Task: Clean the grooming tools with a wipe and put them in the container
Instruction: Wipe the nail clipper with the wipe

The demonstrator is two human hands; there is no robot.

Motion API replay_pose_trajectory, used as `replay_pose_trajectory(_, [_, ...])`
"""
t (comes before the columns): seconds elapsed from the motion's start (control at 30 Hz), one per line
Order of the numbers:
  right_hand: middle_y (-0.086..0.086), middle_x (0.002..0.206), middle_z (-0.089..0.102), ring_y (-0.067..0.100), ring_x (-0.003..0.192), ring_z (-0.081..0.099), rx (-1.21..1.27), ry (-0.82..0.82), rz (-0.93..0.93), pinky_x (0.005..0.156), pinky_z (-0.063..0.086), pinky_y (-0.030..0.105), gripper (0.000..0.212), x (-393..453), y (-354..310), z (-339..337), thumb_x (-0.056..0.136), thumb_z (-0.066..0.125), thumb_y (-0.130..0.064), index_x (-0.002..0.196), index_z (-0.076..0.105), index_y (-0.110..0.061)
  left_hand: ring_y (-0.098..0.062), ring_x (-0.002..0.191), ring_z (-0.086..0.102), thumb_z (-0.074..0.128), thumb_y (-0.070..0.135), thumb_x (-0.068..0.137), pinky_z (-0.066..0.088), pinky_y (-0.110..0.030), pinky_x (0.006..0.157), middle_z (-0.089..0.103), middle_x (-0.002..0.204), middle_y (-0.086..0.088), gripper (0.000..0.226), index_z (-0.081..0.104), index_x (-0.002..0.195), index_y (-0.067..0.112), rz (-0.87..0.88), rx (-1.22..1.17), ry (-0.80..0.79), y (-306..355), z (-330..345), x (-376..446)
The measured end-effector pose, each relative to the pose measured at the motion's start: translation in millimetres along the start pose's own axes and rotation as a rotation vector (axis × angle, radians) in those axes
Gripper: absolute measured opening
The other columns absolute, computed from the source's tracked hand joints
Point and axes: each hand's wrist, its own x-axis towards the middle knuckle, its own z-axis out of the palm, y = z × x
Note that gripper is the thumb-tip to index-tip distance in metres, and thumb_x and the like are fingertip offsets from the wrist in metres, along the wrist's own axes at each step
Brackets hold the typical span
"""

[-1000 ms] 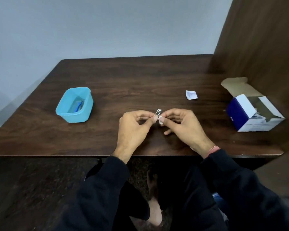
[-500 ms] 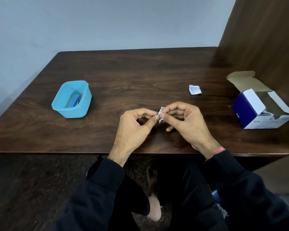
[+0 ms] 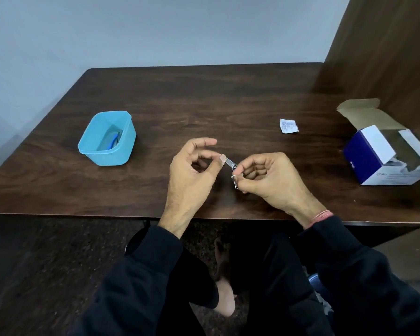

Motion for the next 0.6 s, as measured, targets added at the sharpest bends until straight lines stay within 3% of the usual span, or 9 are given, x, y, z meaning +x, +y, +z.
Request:
replay_pose_trajectory(0.2, [0.007,0.08,0.079,0.01,0.073,0.067,0.007,-0.14,-0.012,0.072,0.058,0.021,0.016,-1.7,-1.9,-4.6,0.086,0.087,0.006,0.088,0.084,-0.009,-0.032,0.088,0.067,0.087,0.024,0.099,0.056,-0.04,0.085,0.085,0.099,0.012,0.025,0.079,0.12,0.033,0.017,0.012,-0.074,-3.9,-1.9,0.6])
replay_pose_trajectory(0.3, [0.007,0.082,0.08,0.012,0.074,0.068,0.01,-0.165,-0.015,0.075,0.059,0.025,0.017,-1.5,-1.5,-6.2,0.086,0.086,0.006,0.089,0.084,-0.011,-0.025,0.09,0.074,0.086,0.024,0.1,0.059,-0.037,0.089,0.086,0.102,0.014,0.02,0.084,0.119,0.031,0.03,0.035,-0.126,-4.7,-2.6,1.3])
replay_pose_trajectory(0.37, [0.01,0.084,0.08,0.015,0.074,0.069,0.027,-0.146,-0.036,0.073,0.061,0.028,0.018,-1.8,-2.0,-6.1,0.087,0.083,0.008,0.09,0.083,-0.01,-0.012,0.103,0.08,0.084,0.025,0.102,0.06,-0.039,0.106,0.086,0.105,0.015,0.022,0.084,0.124,0.029,0.031,0.064,-0.155,-4.7,-2.5,1.4])
replay_pose_trajectory(0.5, [0.014,0.084,0.079,0.017,0.071,0.068,0.057,-0.07,-0.064,0.068,0.065,0.034,0.017,-0.7,-0.2,-4.7,0.092,0.081,0.007,0.089,0.082,-0.01,0.002,0.126,0.072,0.08,0.038,0.104,0.048,-0.039,0.123,0.084,0.109,0.023,0.038,0.076,0.141,0.032,-0.002,0.166,-0.201,-2.4,-1.5,0.7])
replay_pose_trajectory(0.6, [0.012,0.086,0.079,0.021,0.072,0.07,0.02,-0.063,-0.067,0.07,0.066,0.044,0.012,-0.1,2.8,-2.9,0.096,0.083,0.0,0.093,0.083,-0.012,0.006,0.131,0.068,0.08,0.036,0.104,0.045,-0.038,0.126,0.084,0.111,0.025,0.039,0.075,0.143,0.031,-0.01,0.175,-0.202,-1.5,-2.0,1.6])
